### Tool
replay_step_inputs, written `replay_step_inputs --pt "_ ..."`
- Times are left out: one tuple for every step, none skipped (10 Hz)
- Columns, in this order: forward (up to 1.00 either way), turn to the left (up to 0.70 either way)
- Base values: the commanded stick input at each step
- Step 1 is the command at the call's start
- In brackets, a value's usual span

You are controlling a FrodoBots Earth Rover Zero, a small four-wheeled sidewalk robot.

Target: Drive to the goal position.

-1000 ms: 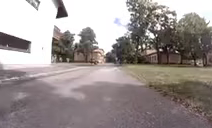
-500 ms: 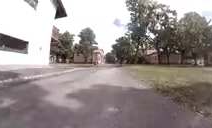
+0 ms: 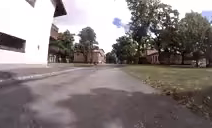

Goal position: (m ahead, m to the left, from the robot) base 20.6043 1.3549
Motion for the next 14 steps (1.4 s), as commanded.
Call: replay_step_inputs --pt "0.7 0.0" --pt "0.7 0.0" --pt "0.7 0.0" --pt "0.7 0.0" --pt "0.7 0.0" --pt "0.7 0.0" --pt "0.7 0.0" --pt "0.7 0.0" --pt "0.7 0.0" --pt "0.7 0.0" --pt "0.7 0.0" --pt "0.7 0.0" --pt "0.7 0.0" --pt "0.7 0.0"
